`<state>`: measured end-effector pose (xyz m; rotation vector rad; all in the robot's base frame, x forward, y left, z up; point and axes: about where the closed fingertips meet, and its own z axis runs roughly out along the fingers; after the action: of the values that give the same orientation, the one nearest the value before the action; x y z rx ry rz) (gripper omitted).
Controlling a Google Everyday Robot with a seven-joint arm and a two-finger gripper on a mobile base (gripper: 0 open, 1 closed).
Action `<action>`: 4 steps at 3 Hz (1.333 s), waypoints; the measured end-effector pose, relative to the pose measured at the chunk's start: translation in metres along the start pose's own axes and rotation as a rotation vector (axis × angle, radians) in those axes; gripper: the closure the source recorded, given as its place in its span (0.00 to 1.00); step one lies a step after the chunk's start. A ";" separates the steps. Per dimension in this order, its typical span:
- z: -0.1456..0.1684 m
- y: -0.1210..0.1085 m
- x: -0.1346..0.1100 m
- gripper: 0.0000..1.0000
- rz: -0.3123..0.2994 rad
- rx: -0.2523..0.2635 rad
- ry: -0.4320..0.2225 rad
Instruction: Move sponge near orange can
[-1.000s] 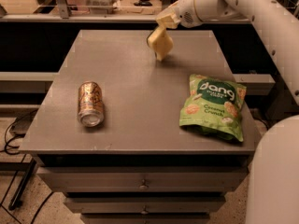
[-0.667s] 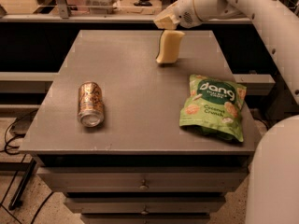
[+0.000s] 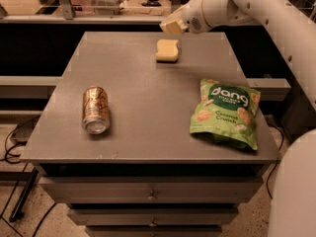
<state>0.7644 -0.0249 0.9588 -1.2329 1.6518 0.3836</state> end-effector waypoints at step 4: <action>0.016 0.017 0.027 0.00 0.120 0.005 -0.132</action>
Offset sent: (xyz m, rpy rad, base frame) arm -0.0281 -0.0043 -0.0325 0.1401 -0.0056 -0.0338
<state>0.7588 -0.0203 0.9236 -1.0840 1.6156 0.5233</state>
